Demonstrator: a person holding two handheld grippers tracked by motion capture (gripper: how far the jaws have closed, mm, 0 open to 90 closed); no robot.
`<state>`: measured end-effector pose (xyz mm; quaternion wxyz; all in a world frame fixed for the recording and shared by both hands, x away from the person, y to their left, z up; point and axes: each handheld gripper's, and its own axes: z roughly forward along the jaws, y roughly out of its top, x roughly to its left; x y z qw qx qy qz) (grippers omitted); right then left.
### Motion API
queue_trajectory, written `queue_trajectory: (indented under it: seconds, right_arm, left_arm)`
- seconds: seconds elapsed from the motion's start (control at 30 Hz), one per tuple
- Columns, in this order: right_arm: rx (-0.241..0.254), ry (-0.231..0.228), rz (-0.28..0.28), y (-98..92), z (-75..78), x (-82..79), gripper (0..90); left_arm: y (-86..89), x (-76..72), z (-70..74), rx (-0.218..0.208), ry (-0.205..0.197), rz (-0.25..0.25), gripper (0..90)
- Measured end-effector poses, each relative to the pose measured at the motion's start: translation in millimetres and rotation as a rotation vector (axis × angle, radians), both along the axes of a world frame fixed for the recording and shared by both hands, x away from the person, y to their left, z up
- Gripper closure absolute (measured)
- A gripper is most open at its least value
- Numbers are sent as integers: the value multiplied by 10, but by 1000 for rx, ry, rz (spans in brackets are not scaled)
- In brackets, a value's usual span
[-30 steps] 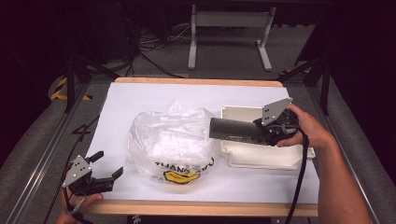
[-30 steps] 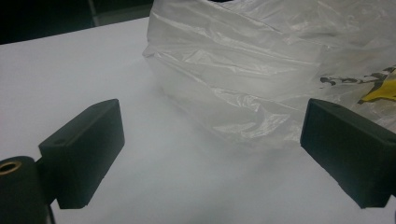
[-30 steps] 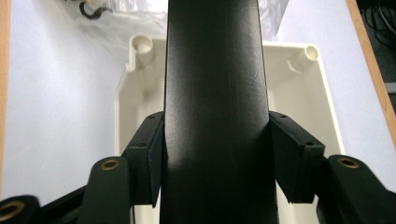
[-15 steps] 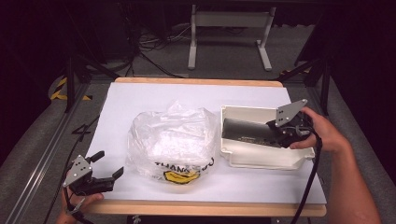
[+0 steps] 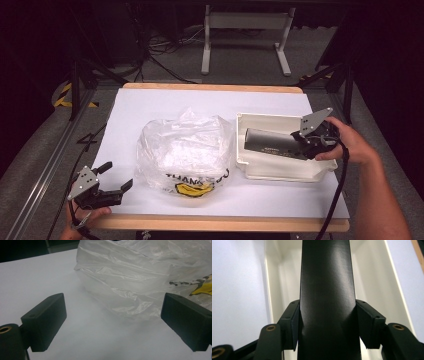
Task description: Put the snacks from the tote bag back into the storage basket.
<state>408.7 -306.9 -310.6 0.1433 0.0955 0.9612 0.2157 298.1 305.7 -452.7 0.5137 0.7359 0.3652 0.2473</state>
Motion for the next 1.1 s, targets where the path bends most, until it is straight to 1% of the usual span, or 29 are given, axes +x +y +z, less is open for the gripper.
queue_trajectory:
  seconds: [0.17,0.27,0.37,0.47,0.57,0.6,0.67,0.73,0.77,0.83,0.87,0.9,1.0,1.03,1.07,1.1]
  right_arm:
    - [-17,18,-4,11,-76,71,428]
    - [-22,39,5,21,-130,113,428]
    - [-33,51,2,36,-177,144,428]
    - [-40,70,15,53,-221,160,428]
    - [-46,84,25,63,-264,170,428]
    - [-66,99,22,62,-302,178,427]
    - [-75,105,28,55,-338,197,427]
    - [-85,119,35,51,-370,207,428]
    - [-91,123,30,48,-387,206,427]
    - [-75,110,41,31,-405,235,427]
    - [-75,110,41,31,-405,235,427]
    - [-67,122,42,9,-445,262,427]
    - [-66,122,43,-6,-468,276,427]
    - [-63,130,41,-21,-497,292,426]
    - [-69,132,46,-26,-516,307,425]
    - [-84,135,44,-25,-534,311,425]
  left_arm:
    - [1,6,-3,-5,0,-3,72]
    - [-2,9,-4,-10,0,-1,72]
    - [-5,10,-3,-12,1,-2,72]
    - [-6,6,4,-2,7,-2,72]
    - [-6,5,8,-3,7,-4,72]
    - [-6,4,8,-3,7,-4,72]
    - [-3,4,11,-1,5,-6,72]
    - [-5,5,7,-13,-1,-2,72]
    - [-2,6,10,-12,-1,-3,72]
    - [-3,5,11,-18,-1,-6,72]
    - [-3,5,11,-18,-1,-6,72]
    - [-4,-2,14,-12,-1,-2,72]
    - [-4,-2,14,-15,-2,-3,72]
    - [-2,5,10,-14,-1,-9,72]
    - [-4,5,9,-13,0,-7,72]
    - [-4,6,7,-12,0,-9,72]
